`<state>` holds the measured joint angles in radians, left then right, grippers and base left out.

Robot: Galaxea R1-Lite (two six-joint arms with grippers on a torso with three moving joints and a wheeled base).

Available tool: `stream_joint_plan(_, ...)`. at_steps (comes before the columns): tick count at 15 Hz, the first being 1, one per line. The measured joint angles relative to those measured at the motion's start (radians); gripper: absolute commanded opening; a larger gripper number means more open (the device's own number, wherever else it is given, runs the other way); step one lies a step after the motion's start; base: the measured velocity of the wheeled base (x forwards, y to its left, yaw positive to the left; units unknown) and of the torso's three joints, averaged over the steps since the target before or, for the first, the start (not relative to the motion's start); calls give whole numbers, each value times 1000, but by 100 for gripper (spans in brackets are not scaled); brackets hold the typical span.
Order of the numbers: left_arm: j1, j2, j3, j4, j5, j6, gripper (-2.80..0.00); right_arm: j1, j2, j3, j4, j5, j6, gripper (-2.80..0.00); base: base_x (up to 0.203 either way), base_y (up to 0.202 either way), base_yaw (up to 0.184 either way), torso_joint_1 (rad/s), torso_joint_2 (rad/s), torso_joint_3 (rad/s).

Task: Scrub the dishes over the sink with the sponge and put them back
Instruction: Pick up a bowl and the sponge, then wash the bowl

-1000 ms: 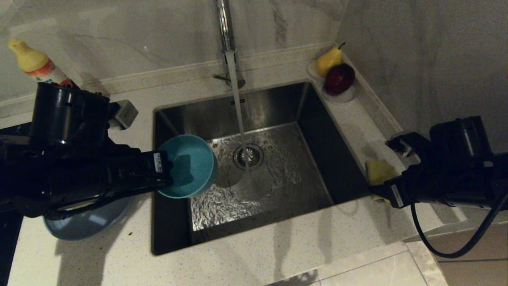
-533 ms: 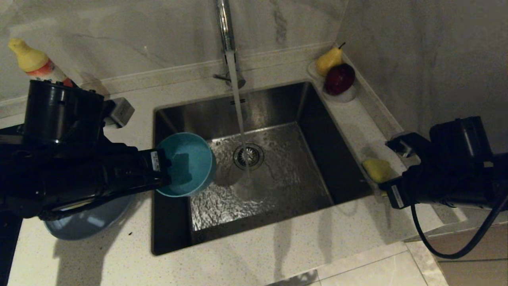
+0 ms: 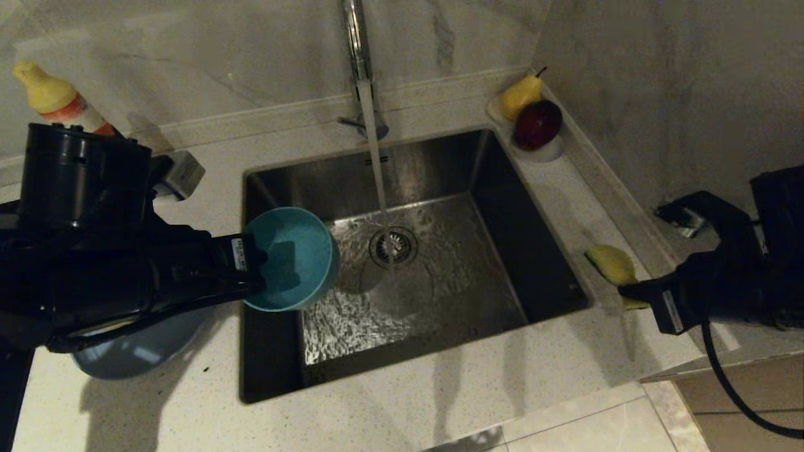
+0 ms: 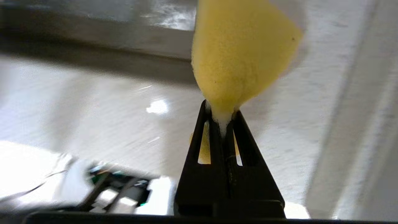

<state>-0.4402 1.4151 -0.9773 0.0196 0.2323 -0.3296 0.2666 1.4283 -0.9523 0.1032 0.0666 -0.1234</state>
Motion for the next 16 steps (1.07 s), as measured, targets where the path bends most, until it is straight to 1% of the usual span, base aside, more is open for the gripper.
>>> stream_joint_plan(2,0,0,0,0,0,3,-280,-14,-45,-13,63,107,0,-280,0,0,0,0,0,0)
stream_joint_plan(3,0,5,-4,0,1,4,-280,-18,-62,-27,96,146,4,-280,0,0,0,0,0,0)
stream_joint_plan(5,-1,34,-12,-5,3,5,-280,-19,-84,-74,173,207,21,-280,0,0,0,0,0,0)
stream_joint_plan(7,-1,87,-32,-35,5,4,-280,-14,-91,-137,258,261,62,-280,0,0,0,0,0,0)
stream_joint_plan(9,-2,158,-66,-115,7,1,-280,13,-85,-220,333,326,144,-280,0,0,0,0,0,0)
stream_joint_plan(10,-5,189,-87,-153,7,1,-280,36,-79,-249,356,351,197,-280,0,0,0,0,0,0)
stream_joint_plan(12,-16,240,-123,-169,6,1,-280,74,-68,-282,369,387,297,-280,0,0,0,0,0,0)
stream_joint_plan(13,-24,258,-135,-172,5,3,-280,85,-64,-290,370,408,334,-280,0,0,0,0,0,0)
stream_joint_plan(15,-39,288,-161,-174,5,4,-280,95,-58,-298,371,440,366,-280,0,0,0,0,0,0)
stream_joint_plan(16,-51,300,-175,-174,6,5,-280,105,-56,-299,371,442,373,-280,0,0,0,0,0,0)
